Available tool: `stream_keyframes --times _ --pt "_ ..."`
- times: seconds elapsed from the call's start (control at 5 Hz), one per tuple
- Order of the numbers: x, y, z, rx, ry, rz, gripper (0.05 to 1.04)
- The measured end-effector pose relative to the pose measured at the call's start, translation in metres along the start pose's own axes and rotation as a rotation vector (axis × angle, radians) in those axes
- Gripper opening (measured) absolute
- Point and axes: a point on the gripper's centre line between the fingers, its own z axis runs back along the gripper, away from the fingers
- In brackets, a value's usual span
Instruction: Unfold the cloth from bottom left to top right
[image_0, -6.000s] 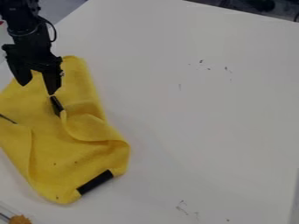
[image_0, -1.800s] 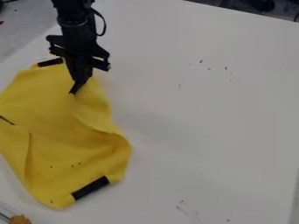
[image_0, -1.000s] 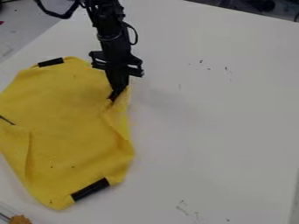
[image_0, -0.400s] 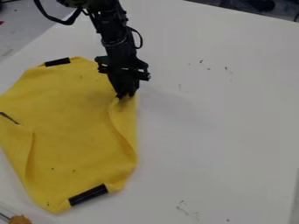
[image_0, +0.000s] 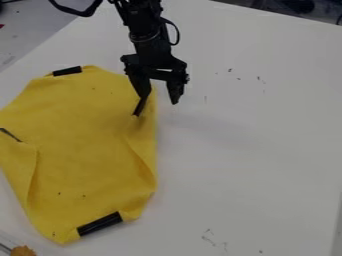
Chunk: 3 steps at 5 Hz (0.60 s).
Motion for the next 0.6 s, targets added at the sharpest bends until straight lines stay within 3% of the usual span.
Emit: stream_keyframes --times 0.2,0.4,0.6 --pt "0.001 -0.023 -0.003 -0.038 0.008 0.016 1.004" --pt "0.002 -0.029 -0.005 0.015 0.008 -0.036 0.999" --pt "-0.005 -0.011 -0.003 0.096 0.056 -0.096 0.999"
